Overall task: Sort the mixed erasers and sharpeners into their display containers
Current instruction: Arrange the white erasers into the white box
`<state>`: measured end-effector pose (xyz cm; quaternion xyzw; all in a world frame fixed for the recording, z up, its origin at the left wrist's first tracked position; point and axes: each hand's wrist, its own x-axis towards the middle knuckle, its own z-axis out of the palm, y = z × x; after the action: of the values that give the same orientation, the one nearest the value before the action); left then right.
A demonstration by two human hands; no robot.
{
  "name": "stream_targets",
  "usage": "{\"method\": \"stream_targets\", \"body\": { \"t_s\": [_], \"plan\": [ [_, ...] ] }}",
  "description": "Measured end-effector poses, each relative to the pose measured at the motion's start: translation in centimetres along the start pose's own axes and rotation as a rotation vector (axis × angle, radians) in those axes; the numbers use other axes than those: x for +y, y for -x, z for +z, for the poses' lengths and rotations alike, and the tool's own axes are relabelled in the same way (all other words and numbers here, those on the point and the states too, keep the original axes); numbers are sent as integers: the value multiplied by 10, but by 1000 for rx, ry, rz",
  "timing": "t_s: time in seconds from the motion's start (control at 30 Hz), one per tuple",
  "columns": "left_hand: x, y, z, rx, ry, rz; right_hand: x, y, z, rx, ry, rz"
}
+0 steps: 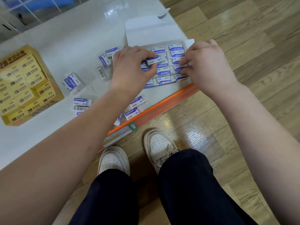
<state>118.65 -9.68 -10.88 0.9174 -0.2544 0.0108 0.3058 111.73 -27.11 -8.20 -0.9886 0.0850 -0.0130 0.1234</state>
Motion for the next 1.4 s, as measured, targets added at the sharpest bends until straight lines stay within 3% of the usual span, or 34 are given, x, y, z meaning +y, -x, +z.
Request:
{"method": "stream_targets", "body": {
  "t_s": [0.33, 0.43, 0.57, 0.7, 0.83, 0.97, 1.17, 1.4],
  "plan": [
    [3, 2, -8, -57, 104, -50, -13, -5, -3, -43, -53, 22],
    [10, 10, -14, 10, 273, -124, -28, -2, -4, 61, -236, 27],
    [17, 20, -21, 25, 490, -204, -45, 3, -1, 63, -474, 5],
    [15, 23, -27, 5, 542, -201, -55, 5, 1, 67, -624, -35],
    [2, 26, -33, 12, 384, -128, -56, 6, 3, 66, -566, -58],
    [-21, 29, -40, -28, 188, -33, -56, 6, 4, -94, -396, -162],
    [-39, 42, -41, -177, 149, 65, -65, 10, 1, -182, -208, -221],
    [-41, 44, -37, -148, 110, 68, -71, 1, -6, -247, -96, -193]
  ]
}}
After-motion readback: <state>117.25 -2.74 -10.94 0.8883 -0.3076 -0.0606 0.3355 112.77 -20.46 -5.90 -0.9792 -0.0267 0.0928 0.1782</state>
